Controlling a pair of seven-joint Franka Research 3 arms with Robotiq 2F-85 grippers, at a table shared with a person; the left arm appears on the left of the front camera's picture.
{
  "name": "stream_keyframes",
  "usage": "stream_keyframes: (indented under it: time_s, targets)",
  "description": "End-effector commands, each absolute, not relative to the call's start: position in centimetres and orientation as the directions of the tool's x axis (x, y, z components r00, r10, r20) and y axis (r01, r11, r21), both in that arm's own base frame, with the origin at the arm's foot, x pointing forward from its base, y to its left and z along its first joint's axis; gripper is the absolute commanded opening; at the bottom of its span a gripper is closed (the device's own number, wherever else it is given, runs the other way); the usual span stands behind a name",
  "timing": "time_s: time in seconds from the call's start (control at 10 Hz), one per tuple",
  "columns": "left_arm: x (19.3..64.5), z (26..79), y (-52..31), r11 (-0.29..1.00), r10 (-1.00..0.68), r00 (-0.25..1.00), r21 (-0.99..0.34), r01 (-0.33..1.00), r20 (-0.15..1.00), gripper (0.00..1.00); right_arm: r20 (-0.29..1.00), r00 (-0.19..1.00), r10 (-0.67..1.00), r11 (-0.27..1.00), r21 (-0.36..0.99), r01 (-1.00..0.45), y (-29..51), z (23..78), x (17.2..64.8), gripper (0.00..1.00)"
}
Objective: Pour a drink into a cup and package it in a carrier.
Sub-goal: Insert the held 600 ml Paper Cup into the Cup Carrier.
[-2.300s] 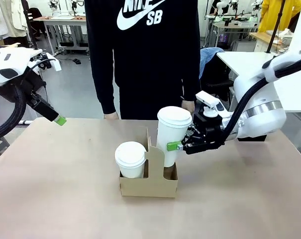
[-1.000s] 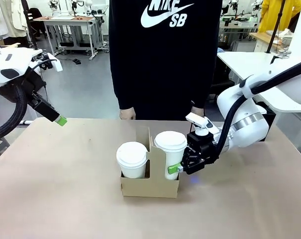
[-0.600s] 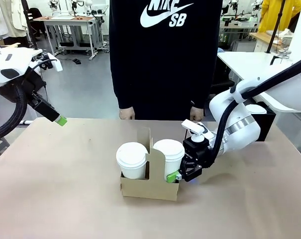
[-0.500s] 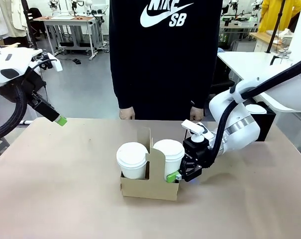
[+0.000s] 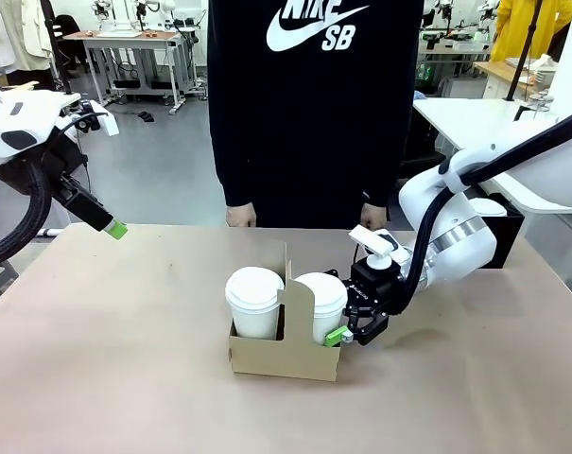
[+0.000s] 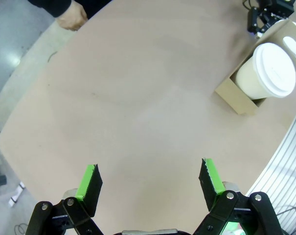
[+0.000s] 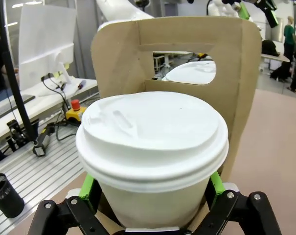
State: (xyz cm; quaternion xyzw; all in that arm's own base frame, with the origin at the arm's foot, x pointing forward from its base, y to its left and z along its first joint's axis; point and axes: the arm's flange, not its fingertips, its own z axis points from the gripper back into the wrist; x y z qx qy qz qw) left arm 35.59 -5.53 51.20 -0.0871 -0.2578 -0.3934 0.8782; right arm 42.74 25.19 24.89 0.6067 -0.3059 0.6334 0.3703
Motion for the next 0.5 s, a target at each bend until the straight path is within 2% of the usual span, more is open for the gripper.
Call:
stream_keyframes:
  time_s: [0.0,0.4]
  targets:
    - [35.6,51.3,-5.6,0.681,-0.641,0.563,0.048,0.731,0.522,1.00,0.994,-0.043,0.098,-0.534,0.016,-0.846,23.7,25.8,42.3,1.00]
    - [35.6,51.3,-5.6,0.681,-0.641,0.563,0.048,0.731,0.522,1.00,0.992,-0.039,0.116,-0.429,0.015,-0.903,19.2,27.5,42.8,1.00]
